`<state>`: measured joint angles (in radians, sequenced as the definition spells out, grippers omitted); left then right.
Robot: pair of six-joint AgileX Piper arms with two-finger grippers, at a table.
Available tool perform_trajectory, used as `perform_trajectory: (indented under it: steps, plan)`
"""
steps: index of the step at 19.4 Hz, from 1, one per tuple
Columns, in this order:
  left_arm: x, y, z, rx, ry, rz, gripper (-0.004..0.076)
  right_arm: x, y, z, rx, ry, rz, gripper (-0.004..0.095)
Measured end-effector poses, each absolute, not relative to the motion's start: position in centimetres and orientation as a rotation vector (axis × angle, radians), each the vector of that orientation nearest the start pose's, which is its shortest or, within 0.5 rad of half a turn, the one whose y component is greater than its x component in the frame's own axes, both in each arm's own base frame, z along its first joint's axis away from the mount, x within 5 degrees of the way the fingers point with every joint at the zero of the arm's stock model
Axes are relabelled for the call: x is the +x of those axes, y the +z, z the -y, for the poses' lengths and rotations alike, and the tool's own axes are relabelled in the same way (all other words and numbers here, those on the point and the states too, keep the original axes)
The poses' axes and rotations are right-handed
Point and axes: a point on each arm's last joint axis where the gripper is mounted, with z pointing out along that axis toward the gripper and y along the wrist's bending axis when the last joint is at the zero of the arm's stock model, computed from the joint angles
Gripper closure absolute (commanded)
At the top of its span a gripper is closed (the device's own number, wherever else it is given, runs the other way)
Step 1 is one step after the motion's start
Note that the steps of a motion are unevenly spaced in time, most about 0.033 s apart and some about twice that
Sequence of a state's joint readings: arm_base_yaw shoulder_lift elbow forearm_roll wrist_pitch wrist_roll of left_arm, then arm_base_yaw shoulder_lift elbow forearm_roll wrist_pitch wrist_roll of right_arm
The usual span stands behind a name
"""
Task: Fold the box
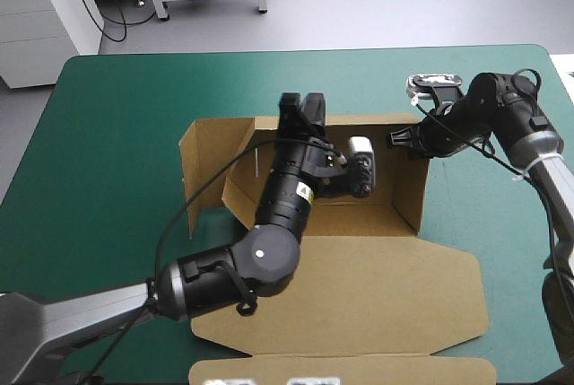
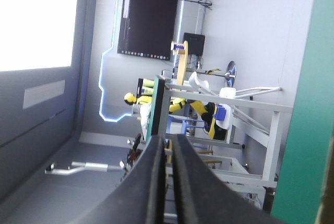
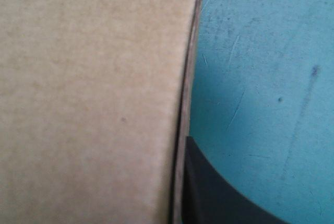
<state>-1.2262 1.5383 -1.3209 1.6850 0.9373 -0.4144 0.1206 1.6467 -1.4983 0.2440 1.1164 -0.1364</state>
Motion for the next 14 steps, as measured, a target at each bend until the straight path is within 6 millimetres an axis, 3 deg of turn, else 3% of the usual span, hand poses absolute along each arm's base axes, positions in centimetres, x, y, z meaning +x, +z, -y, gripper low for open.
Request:
perform_trajectory:
  steps: [3,7,10,14]
  plan:
    - [20.5,42.6,23.9,0.982,0.817,-1.247,0.0725,35.7,32.1,-6.3,-0.272,0.322,-2.761,0.0907]
    - [23.2,42.8,18.0,0.8,0.765,-1.554,0.0725,37.3,31.7,-6.4,-0.271,0.302,-2.763,0.0873]
    - [24.0,42.4,15.7,0.717,0.687,-1.709,0.0725,39.6,30.9,-6.6,-0.249,0.291,-2.674,0.0726]
    - [24.5,41.4,14.4,0.722,0.637,-1.837,0.0725,41.7,28.4,-6.8,-0.22,0.296,-2.631,0.0618]
